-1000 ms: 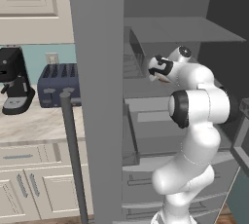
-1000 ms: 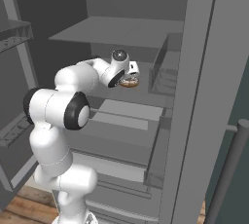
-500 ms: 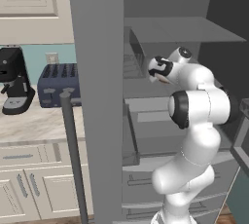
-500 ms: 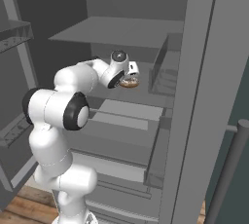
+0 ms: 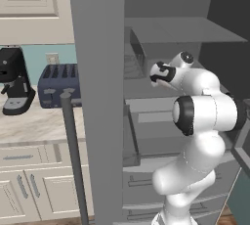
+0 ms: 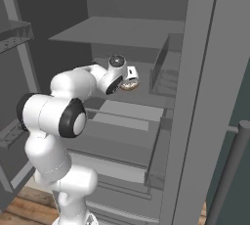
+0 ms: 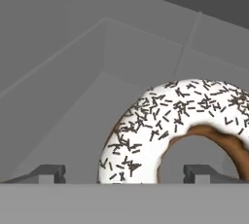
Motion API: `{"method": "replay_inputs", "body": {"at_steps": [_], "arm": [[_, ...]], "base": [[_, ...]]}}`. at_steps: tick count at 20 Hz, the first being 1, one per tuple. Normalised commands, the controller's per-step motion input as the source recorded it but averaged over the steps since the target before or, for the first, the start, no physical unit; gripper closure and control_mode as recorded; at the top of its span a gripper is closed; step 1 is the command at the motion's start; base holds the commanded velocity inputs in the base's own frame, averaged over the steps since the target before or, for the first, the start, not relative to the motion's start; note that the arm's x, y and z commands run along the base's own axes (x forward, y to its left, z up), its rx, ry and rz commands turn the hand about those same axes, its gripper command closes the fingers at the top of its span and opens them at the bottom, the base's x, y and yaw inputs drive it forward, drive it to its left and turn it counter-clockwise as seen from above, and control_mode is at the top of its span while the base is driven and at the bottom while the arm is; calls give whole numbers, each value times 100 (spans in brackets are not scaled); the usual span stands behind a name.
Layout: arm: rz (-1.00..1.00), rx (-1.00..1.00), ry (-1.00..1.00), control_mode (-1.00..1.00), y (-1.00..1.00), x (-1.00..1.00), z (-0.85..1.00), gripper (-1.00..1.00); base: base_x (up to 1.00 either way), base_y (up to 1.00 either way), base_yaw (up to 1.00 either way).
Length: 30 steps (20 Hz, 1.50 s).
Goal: Take the cake and donut from the fridge and place them on the empty tray on the dining counter.
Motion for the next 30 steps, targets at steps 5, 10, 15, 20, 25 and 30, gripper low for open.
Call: {"method": "replay_inputs", "body": {"at_steps": [5, 10, 15, 20, 25, 30], "arm": [[-2, 0, 13, -100, 1, -6, -69, 100], [0, 0, 7, -100, 10, 17, -36, 100], [0, 0, -5, -100, 0, -8, -36, 100], [-2, 0, -9, -100, -21, -86, -37, 100], [0, 5, -1, -100, -32, -100, 29, 100], [0, 0, 0, -100, -17, -100, 92, 100]], "base": [[0, 0, 0], [0, 0, 0], [0, 0, 0], [0, 0, 0], [0, 0, 0], [0, 0, 0]]}}
